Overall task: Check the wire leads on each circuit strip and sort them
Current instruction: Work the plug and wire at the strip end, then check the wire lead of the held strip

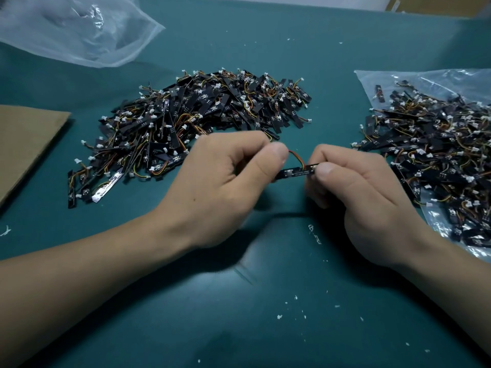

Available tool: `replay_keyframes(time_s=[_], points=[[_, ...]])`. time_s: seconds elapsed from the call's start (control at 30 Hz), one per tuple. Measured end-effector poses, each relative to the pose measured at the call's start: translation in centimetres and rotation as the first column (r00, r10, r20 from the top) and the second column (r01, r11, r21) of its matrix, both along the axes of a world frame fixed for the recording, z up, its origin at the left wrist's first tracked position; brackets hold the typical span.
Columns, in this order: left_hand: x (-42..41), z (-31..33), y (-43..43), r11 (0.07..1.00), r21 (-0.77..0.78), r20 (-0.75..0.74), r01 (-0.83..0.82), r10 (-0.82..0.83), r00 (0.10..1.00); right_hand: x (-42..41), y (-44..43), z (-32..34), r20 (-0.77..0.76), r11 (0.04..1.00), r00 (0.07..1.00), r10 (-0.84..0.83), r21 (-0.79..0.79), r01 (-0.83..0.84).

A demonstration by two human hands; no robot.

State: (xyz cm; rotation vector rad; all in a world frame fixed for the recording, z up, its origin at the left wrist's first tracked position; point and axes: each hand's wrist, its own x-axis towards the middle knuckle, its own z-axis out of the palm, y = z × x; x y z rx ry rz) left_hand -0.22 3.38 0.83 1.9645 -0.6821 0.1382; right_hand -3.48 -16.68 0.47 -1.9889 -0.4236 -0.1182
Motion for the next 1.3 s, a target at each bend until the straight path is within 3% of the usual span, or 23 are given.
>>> replay_keyframes(time_s=[0.1,0.5,0.63,1.3], points=[[-0.35,0.29,-0.12,0.995,0.053,-0.011,0.090,-0.089,0.996,-0.04,0.01,0.00,0.032,0.999,0.999,-0.012,-0.039,0.013],[-0.15,0.24,0.07,0.992,0.038,-0.060,0.123,-0.120,0.991,-0.16,0.27,0.27,0.062,0.996,0.995,-0.073,-0.036,0.076],[-0.26,0.33,0.04,0.991,0.067,-0.073,0.119,-0.114,0.991,-0.16,0.20,0.38,-0.020,1.000,1.000,-0.018,0.010,0.019],[0.01,0.13,-0.05,0.994,0.082,-0.081,0.076,-0.070,0.994,-0.03,0.53,0.30,-0.022,0.997,0.998,-0.054,-0.065,0.053]])
